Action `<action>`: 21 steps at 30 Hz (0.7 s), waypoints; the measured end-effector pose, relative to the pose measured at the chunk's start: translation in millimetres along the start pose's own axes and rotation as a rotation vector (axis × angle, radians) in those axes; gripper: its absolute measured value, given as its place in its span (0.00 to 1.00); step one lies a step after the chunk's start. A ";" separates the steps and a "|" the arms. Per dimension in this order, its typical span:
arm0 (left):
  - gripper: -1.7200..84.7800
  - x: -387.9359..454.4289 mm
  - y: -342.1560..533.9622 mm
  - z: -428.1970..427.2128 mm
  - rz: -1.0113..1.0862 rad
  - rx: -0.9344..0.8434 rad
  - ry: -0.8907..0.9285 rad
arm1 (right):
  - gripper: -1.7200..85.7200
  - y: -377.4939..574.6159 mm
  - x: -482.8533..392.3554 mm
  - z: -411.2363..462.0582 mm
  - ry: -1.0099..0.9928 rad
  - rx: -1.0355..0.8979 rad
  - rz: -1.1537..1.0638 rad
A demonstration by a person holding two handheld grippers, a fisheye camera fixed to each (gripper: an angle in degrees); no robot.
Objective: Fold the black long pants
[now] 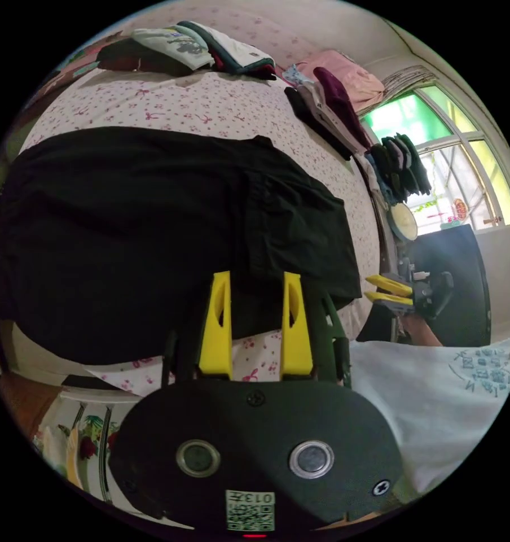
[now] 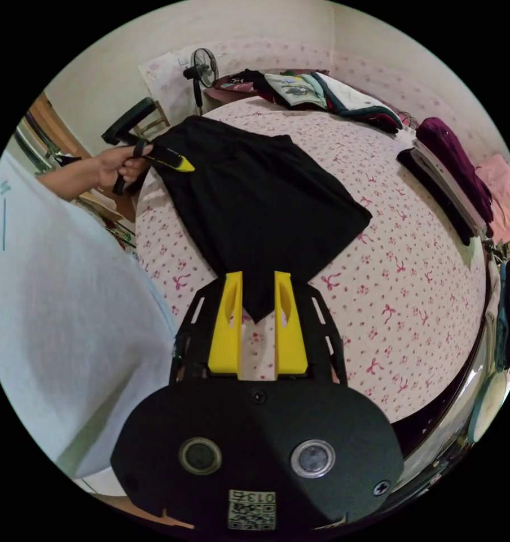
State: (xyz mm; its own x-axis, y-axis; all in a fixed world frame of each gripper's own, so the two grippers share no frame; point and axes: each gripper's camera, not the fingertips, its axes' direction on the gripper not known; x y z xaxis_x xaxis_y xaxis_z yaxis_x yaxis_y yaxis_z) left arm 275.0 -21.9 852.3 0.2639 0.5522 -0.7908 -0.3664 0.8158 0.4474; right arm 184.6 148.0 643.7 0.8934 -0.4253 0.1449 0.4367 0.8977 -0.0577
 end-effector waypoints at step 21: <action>0.09 45.0 17.9 -15.2 0.031 0.074 -0.070 | 0.09 25.0 -24.7 -4.6 0.047 -0.017 -0.026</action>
State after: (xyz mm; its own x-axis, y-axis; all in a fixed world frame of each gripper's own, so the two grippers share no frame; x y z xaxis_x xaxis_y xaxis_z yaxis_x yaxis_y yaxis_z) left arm 266.8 14.9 818.4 0.3163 0.5858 -0.7462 -0.3089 0.8073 0.5029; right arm 173.9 180.4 634.2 0.8854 -0.4538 0.1004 0.4613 0.8844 -0.0711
